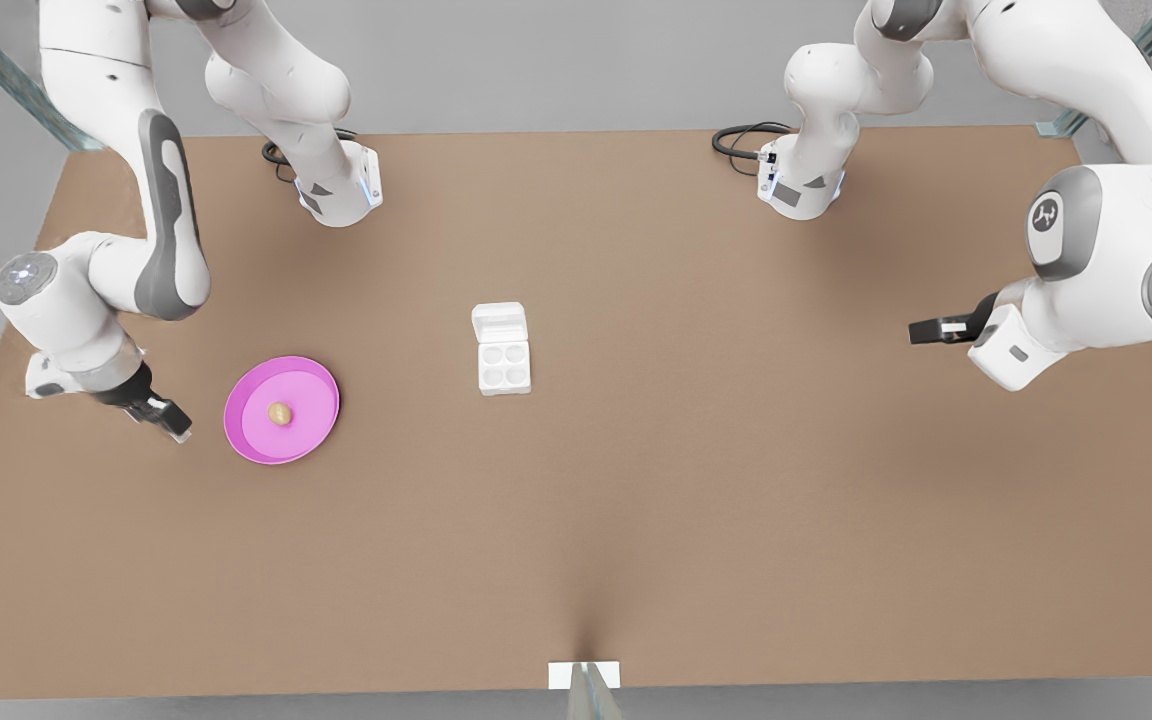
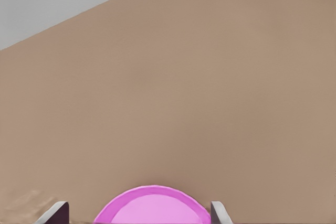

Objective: Pack egg into the box and close the box lid

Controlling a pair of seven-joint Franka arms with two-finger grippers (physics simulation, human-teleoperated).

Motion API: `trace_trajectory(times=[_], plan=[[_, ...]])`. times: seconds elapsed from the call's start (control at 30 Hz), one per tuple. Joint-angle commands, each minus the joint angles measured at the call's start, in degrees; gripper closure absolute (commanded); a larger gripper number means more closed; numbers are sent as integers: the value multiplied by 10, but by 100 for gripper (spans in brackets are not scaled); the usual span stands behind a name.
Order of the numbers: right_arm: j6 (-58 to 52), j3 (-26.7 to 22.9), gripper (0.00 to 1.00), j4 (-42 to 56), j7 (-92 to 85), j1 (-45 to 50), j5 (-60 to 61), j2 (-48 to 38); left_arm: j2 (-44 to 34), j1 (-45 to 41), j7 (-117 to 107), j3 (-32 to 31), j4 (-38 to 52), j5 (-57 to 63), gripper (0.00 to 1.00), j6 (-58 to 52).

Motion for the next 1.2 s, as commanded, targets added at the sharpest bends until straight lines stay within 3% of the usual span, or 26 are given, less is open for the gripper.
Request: trace_trajectory(times=[0.0,0.03,0.2,0.27,0.3,0.37,0.4,0.53,1.17], plan=[[128,1,0,-46,-36,-4,-2,32,0,0,0,1,0,1,0,-2],[228,10,0,-54,-56,-6,2,120,1,0,0,0,0,1,0,-2],[229,58,0,-46,-56,-17,-43,143,1,0,0,0,1,2,0,2],[228,78,0,-39,-56,-110,-218,143,2,0,0,1,2,2,0,0],[228,149,0,-33,-56,-221,-321,164,2,0,0,0,1,2,0,0],[228,224,0,15,-56,-365,-498,246,4,0,0,0,2,3,0,1],[228,241,0,17,-56,-376,-499,252,4,0,0,0,2,3,0,0],[228,262,0,31,-56,-384,-513,280,3,0,0,0,3,3,0,0],[228,272,0,-3,-58,-399,-525,300,3,0,0,-1,4,5,0,-1]])
